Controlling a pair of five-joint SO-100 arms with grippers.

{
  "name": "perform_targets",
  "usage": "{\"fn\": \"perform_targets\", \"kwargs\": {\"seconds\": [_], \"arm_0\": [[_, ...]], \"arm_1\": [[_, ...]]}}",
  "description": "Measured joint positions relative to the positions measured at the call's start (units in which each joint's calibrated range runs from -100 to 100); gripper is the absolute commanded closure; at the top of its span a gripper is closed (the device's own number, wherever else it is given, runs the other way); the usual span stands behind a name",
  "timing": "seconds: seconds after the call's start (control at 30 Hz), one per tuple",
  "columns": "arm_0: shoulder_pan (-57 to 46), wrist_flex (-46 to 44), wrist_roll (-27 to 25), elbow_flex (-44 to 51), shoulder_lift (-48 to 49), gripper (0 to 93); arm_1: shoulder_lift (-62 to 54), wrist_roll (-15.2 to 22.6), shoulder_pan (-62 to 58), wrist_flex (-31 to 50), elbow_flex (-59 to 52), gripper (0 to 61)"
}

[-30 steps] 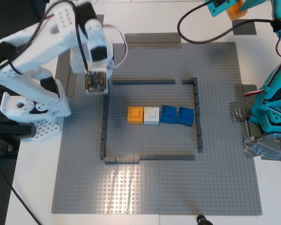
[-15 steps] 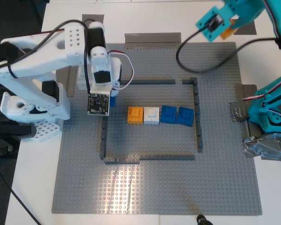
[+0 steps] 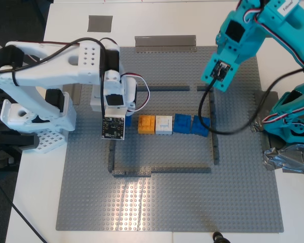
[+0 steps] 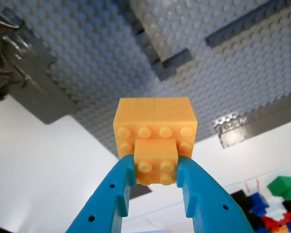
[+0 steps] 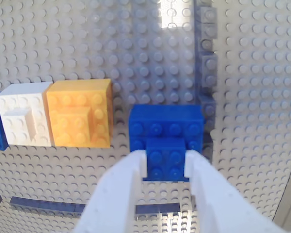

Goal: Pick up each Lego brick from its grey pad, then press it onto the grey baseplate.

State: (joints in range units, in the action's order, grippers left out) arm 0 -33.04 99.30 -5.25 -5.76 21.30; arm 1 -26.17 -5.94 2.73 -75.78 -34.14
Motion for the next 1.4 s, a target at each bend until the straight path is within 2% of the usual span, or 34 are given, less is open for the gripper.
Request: {"fn": "perform_targets", "kwargs": {"seconds": [0.27,0.73,0.9,1.23,1.4], "arm_0": [[9.2,0.0,0.3,-2.1,2.5,92.7],[28.7,0.0,6.9,-2.8,2.5,92.7],[30.4,0.0,6.9,-2.8,1.7,92.7],[34.8,-5.7,8.3,-2.8,-6.9,92.7],[37.7,-6.2,9.6,1.2,-8.6,92.7]], "arm_1": [[1.9,0.9,-1.2,6.2,-3.4,61.3],[2.9,1.2,-2.4,8.6,-4.3,61.3],[2.9,1.9,-2.3,8.6,-4.6,61.3],[2.9,2.2,-3.6,9.7,-5.6,61.2],[2.9,2.7,-3.7,10.6,-6.2,53.3]]}}
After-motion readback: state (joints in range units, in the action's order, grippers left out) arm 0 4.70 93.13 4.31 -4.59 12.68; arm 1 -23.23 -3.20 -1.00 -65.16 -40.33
